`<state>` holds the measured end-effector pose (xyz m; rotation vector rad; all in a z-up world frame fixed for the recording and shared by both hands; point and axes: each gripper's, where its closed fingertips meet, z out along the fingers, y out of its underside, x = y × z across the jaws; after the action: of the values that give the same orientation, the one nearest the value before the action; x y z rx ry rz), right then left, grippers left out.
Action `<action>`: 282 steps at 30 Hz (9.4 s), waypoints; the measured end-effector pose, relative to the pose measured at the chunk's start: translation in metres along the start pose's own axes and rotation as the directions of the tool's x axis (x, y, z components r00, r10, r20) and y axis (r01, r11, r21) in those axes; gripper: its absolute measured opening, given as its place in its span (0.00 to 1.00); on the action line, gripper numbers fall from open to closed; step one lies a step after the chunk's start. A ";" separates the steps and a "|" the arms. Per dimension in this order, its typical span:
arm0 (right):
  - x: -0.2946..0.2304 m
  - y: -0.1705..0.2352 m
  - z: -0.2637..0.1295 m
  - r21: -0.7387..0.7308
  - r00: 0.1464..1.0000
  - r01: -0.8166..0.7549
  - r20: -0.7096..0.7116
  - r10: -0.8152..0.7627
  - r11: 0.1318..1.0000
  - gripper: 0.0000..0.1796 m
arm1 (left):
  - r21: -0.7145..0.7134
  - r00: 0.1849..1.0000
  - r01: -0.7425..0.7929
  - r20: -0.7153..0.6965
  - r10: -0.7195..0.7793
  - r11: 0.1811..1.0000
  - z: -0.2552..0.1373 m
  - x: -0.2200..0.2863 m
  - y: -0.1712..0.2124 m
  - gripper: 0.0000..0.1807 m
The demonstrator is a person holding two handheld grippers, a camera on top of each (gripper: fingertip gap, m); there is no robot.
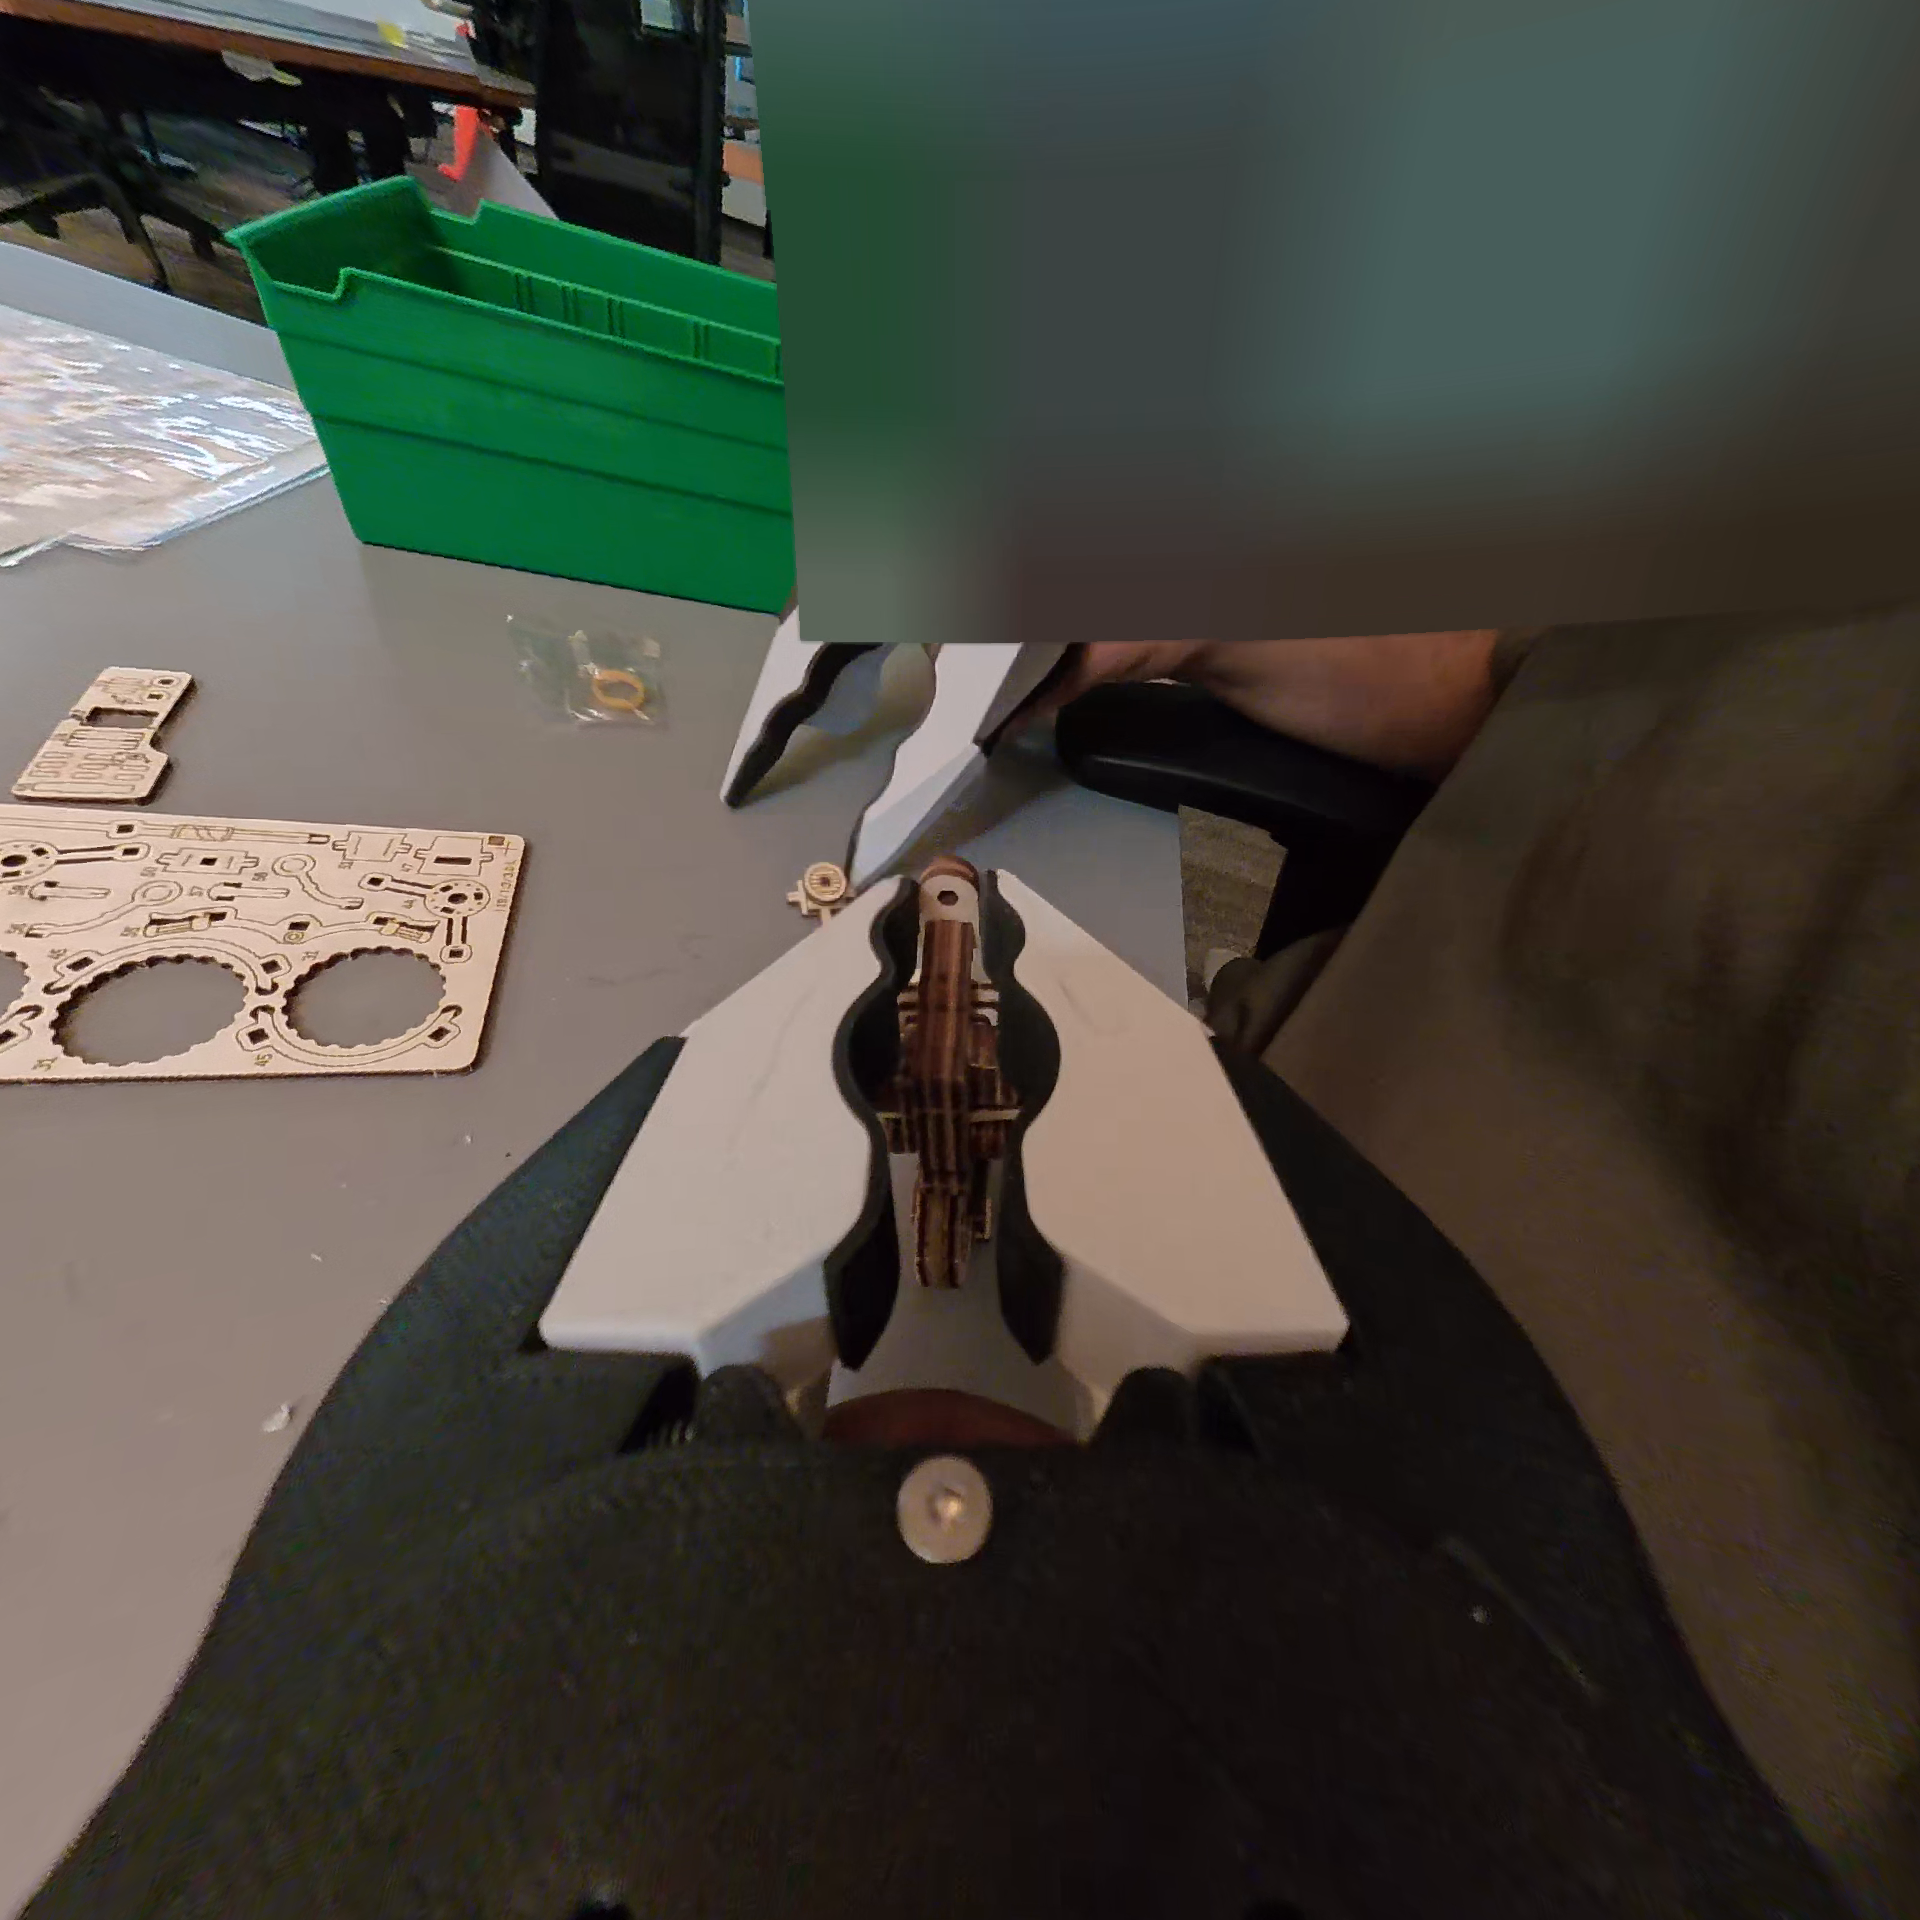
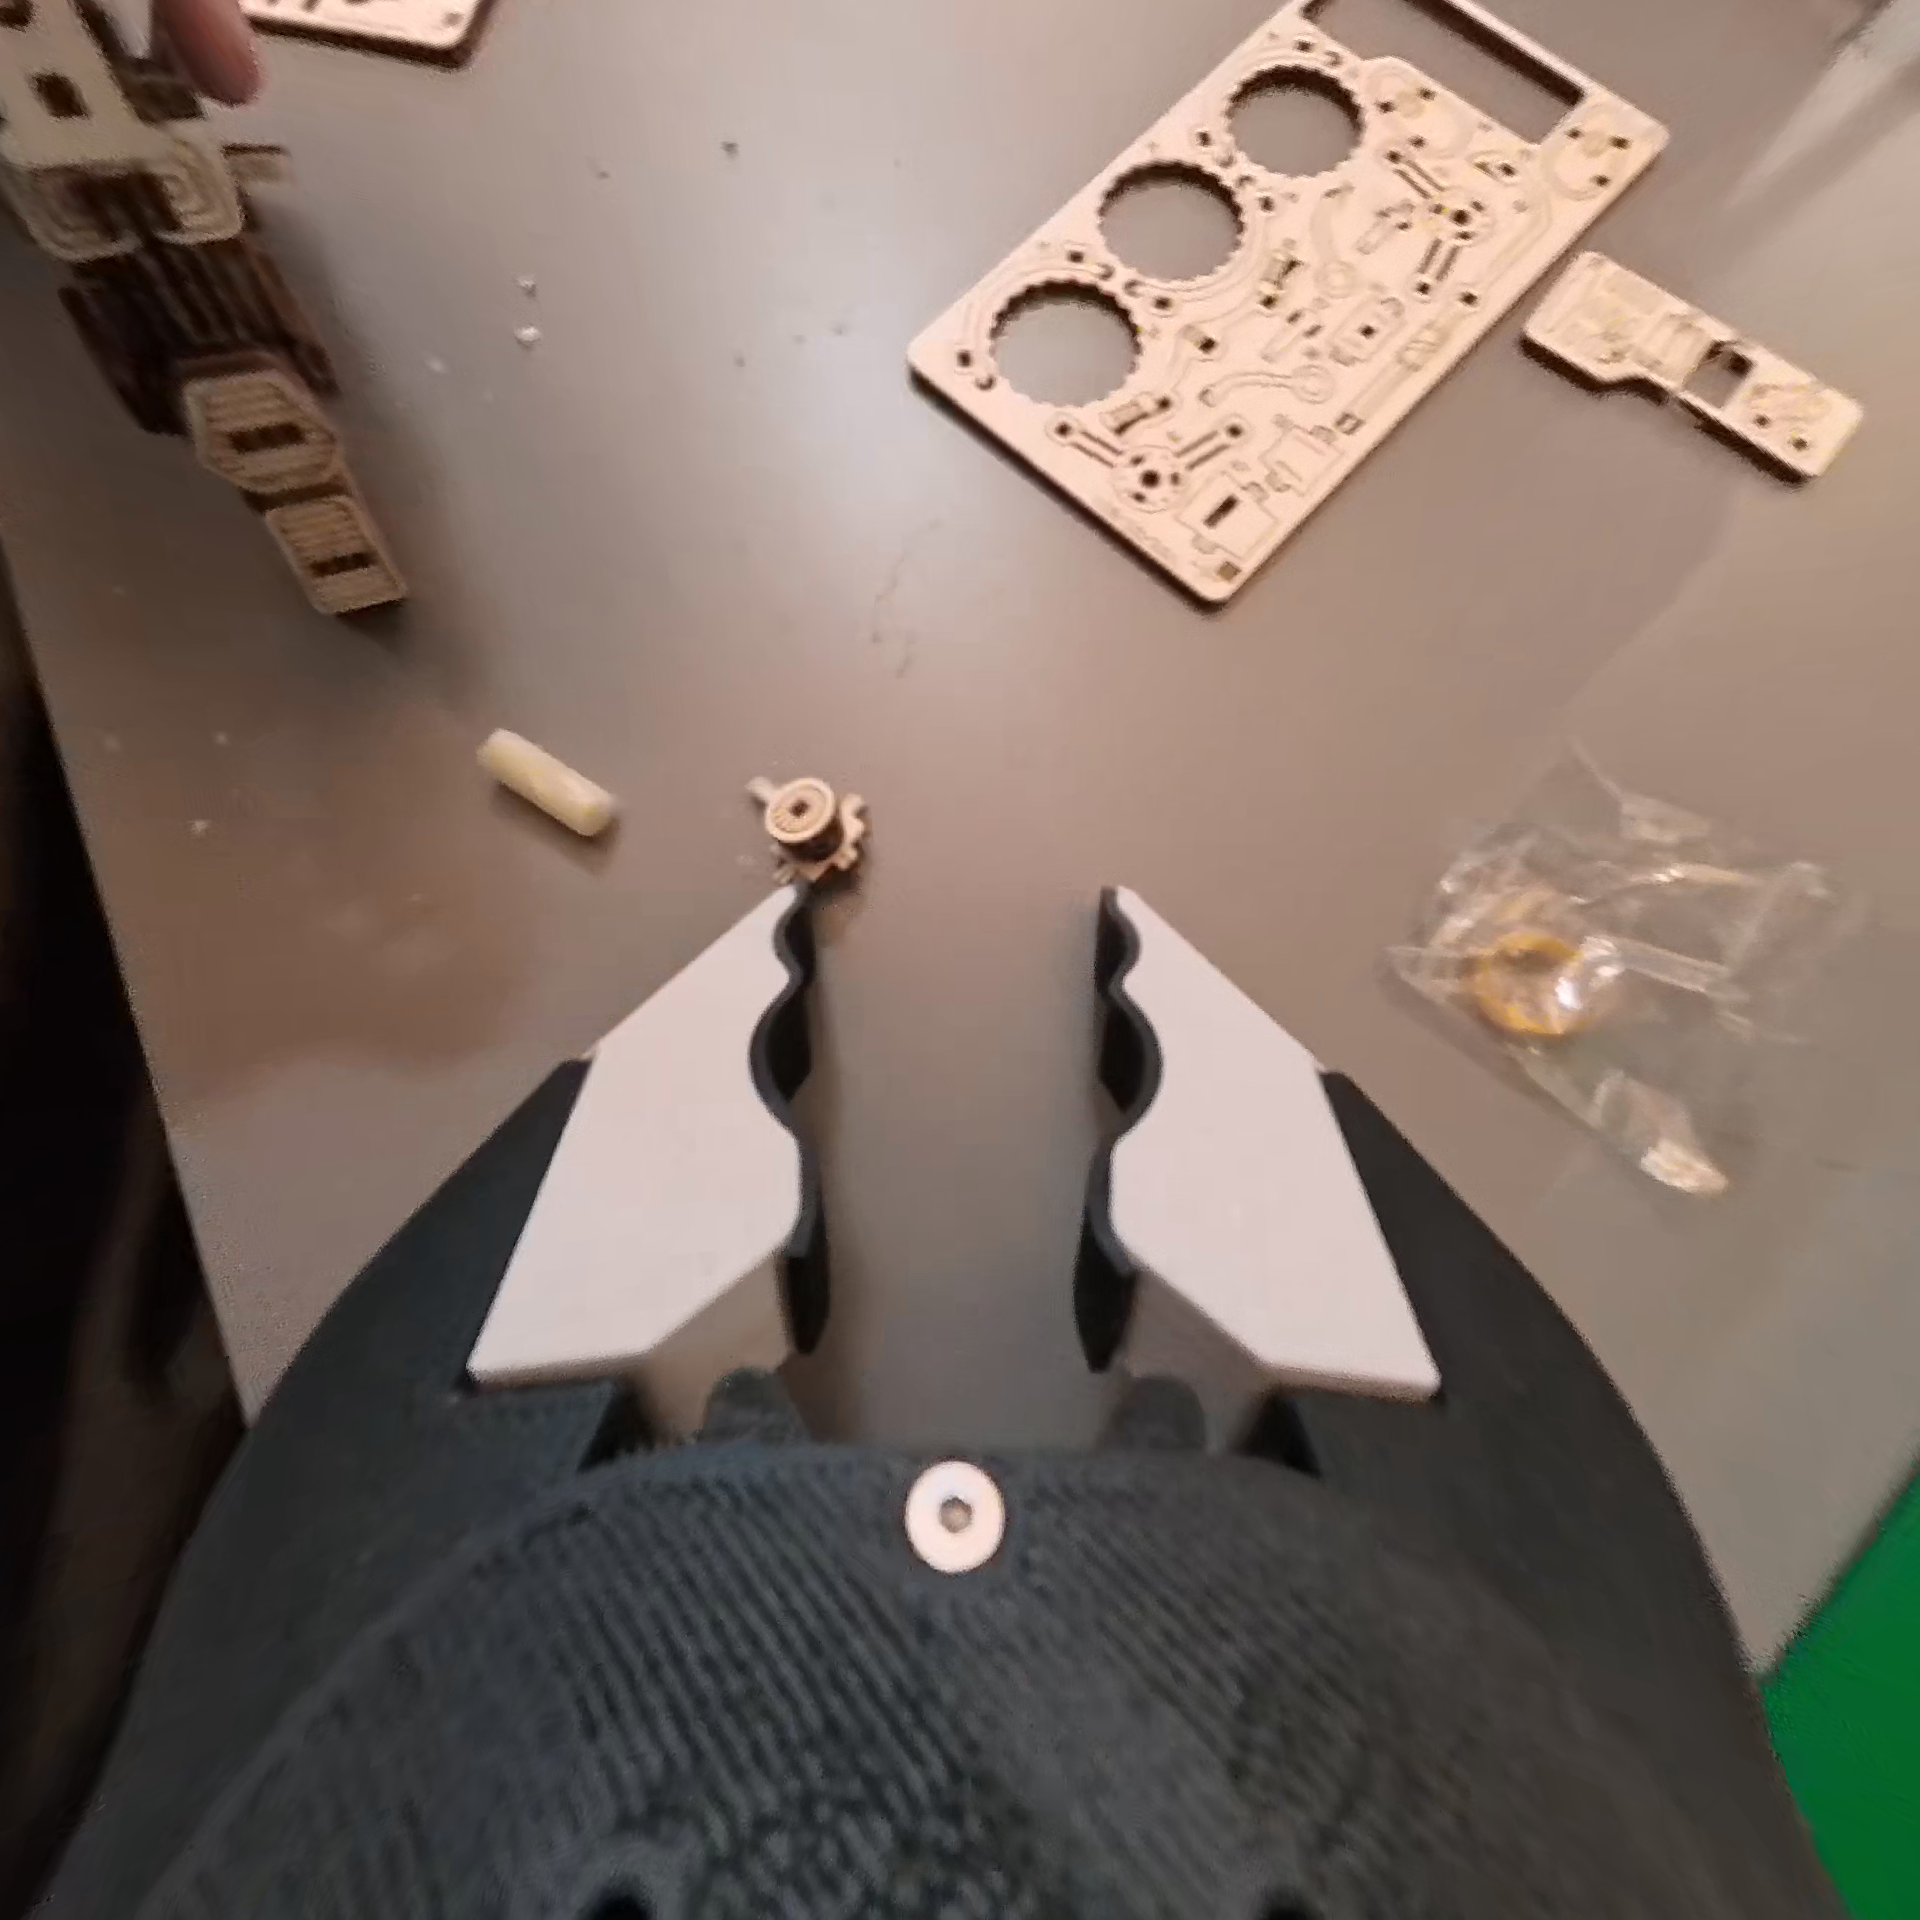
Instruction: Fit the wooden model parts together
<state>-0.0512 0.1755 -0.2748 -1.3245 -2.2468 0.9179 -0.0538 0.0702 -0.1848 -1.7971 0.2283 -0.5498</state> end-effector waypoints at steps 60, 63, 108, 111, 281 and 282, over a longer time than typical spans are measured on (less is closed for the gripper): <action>-0.023 -0.011 0.002 0.124 0.862 0.237 0.431 -0.268 0.964 0.22 | 0.016 0.993 0.042 -0.114 -0.040 0.999 0.007 0.002 -0.001 0.05; -0.029 -0.009 0.007 0.087 0.849 0.269 0.449 -0.279 0.959 0.13 | 0.016 0.993 0.036 -0.110 -0.034 0.999 0.006 0.003 0.000 0.05; -0.082 -0.091 -0.032 0.402 0.959 -0.247 0.229 0.164 0.882 0.08 | -0.021 0.996 -0.082 -0.041 0.081 0.996 0.008 0.005 0.000 0.05; -0.084 -0.090 -0.034 0.398 0.964 -0.230 0.219 0.152 0.888 0.09 | -0.025 0.994 -0.103 -0.039 0.102 0.994 0.009 0.008 0.000 0.05; -0.078 -0.101 -0.035 0.559 0.933 -0.351 0.273 0.233 0.751 0.08 | -0.015 0.998 0.057 -0.011 -0.057 0.998 0.005 0.004 -0.002 0.06; -0.078 -0.100 -0.035 0.559 0.932 -0.353 0.276 0.233 0.750 0.08 | -0.015 0.998 0.056 -0.011 -0.056 0.998 0.005 0.005 -0.002 0.05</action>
<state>-0.0552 0.0847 -0.1791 -1.3262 -1.6340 1.7653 -0.0474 0.0732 -0.1833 -1.8196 0.1914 -0.5998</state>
